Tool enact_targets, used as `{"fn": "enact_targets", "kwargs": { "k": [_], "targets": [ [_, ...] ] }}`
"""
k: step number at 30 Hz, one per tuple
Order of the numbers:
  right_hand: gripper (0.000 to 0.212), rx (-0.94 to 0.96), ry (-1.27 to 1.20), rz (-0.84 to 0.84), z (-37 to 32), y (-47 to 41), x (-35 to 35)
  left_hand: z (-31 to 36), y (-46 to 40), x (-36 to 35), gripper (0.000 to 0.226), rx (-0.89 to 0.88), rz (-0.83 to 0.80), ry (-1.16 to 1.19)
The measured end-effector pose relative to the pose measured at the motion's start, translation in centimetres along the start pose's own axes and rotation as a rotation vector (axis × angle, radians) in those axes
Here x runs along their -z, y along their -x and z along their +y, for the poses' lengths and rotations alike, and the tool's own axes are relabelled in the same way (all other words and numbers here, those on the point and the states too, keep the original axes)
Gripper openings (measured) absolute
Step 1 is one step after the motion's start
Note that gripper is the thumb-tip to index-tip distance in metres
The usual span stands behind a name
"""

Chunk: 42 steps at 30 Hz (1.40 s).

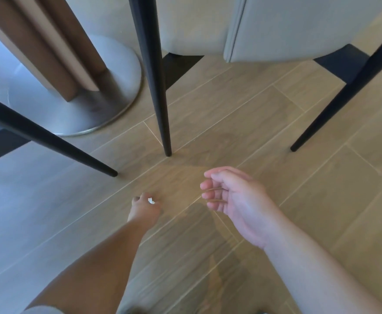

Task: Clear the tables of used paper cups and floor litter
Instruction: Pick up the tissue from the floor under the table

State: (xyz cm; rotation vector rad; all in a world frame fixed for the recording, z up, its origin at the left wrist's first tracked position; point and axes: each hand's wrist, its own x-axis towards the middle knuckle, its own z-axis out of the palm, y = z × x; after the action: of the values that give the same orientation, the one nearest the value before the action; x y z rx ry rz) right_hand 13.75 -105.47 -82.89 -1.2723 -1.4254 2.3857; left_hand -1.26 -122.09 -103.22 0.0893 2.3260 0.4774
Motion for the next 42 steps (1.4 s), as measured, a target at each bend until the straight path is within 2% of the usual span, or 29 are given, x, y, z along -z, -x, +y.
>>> {"fn": "enact_targets", "kwargs": {
  "k": [2, 4, 9, 12, 15, 19, 22, 25, 28, 31, 36, 42],
  "targets": [
    [0.012, 0.017, 0.042, -0.011, 0.0, -0.3, 0.1, -0.2, -0.7, -0.4, 0.044, -0.05, 0.035, -0.233],
    [0.012, 0.034, 0.071, 0.004, 0.1, -0.6, 0.7, -0.2, -1.2, -0.9, 0.045, -0.097, 0.048, -0.352],
    [0.013, 0.026, 0.098, 0.056, 0.1, -0.8, 2.0, -0.5, -2.3, -1.7, 0.044, -0.049, -0.081, -0.455],
    [0.013, 0.036, 0.101, 0.055, 0.0, -1.0, 2.4, -0.8, -2.5, -2.3, 0.037, -0.051, -0.072, -0.448],
    [0.014, 0.041, 0.092, 0.055, 0.0, -1.4, 2.4, -0.8, -2.3, -3.0, 0.039, -0.023, -0.093, -0.426],
    [0.012, 0.056, 0.101, 0.039, -0.1, -2.0, 2.4, 1.0, -2.1, -3.8, 0.035, -0.126, -0.101, -0.399],
    [0.01, 0.064, 0.091, 0.033, -0.4, -2.6, 1.9, 3.3, -2.0, -3.7, 0.028, -0.189, -0.108, -0.316],
    [0.017, 0.04, 0.066, 0.044, -0.7, -2.8, 0.5, 5.7, -0.9, -2.7, 0.017, -0.166, -0.128, -0.144],
    [0.01, -0.034, 0.0, 0.089, -0.6, -1.5, -1.1, 8.1, 2.2, -0.2, 0.01, -0.121, -0.143, 0.043],
    [0.01, -0.133, -0.019, 0.138, -1.9, 2.2, -2.2, 10.3, 7.1, 3.7, 0.011, -0.159, -0.158, 0.182],
    [0.013, -0.156, -0.082, 0.184, -8.8, 9.6, -3.5, 13.5, 16.0, 11.5, 0.017, -0.15, -0.267, 0.358],
    [0.013, -0.1, -0.068, 0.209, -19.6, 18.2, -6.4, 17.9, 25.8, 20.9, 0.013, -0.151, -0.282, 0.43]
  ]
}}
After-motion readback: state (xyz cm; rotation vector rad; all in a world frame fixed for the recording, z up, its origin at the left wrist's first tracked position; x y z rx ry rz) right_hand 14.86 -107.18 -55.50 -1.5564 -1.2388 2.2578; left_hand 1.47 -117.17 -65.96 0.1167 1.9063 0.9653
